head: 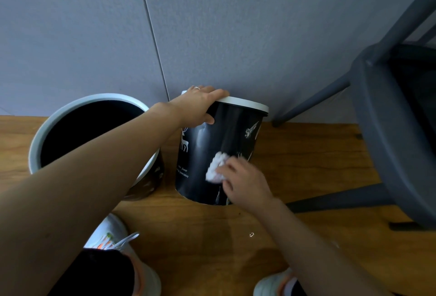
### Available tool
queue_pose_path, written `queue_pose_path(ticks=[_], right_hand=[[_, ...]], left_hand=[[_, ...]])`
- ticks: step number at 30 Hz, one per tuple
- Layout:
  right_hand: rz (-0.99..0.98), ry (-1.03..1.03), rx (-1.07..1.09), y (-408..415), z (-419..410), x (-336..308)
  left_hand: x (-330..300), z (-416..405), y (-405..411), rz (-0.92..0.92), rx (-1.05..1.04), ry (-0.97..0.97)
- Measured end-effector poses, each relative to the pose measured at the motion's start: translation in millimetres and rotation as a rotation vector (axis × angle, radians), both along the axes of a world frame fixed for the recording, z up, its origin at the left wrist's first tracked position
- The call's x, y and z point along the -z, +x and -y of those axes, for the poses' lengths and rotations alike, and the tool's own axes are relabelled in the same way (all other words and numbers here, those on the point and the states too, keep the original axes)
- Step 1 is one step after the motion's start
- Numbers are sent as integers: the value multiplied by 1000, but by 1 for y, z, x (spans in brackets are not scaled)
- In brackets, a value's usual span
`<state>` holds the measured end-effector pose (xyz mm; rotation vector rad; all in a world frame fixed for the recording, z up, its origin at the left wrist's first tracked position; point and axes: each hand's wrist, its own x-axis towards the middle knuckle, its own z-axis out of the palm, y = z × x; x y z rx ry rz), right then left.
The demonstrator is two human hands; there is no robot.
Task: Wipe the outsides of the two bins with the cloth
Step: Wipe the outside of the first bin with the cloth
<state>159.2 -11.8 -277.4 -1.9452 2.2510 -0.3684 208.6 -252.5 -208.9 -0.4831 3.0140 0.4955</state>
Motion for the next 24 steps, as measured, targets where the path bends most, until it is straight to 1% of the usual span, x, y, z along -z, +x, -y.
queue_pose_path(ticks=[3, 6, 7, 9, 11, 12, 13, 15, 19, 20, 22, 24], right_hand=[[20, 131, -164, 19, -20, 13], [31, 151, -224, 17, -16, 12], [28, 134, -210, 14, -12, 8], [15, 81, -100, 2, -3, -2], [13, -26, 7, -8, 4, -10], [10, -59, 24, -9, 6, -11], [5, -57, 18, -8, 5, -11], [8, 31, -27, 4, -3, 0], [47, 191, -179, 29, -26, 23], [62, 202, -196, 30, -26, 23], [51, 159, -201, 24, -21, 20], [46, 86, -92, 10, -11, 10]], left_hand=[[1, 0, 0, -19, 10, 7], [2, 2, 3, -34, 10, 13], [2, 2, 3, -34, 7, 12], [2, 3, 4, -31, 5, 11], [2, 2, 4, -27, 3, 6], [2, 2, 4, -25, 0, 8], [2, 2, 4, -25, -4, 12], [1, 2, 5, -26, -6, 20], [2, 2, 5, -25, -4, 27], [2, 2, 6, -26, -6, 29], [2, 2, 6, -25, -8, 30], [2, 3, 5, -17, -12, 27]])
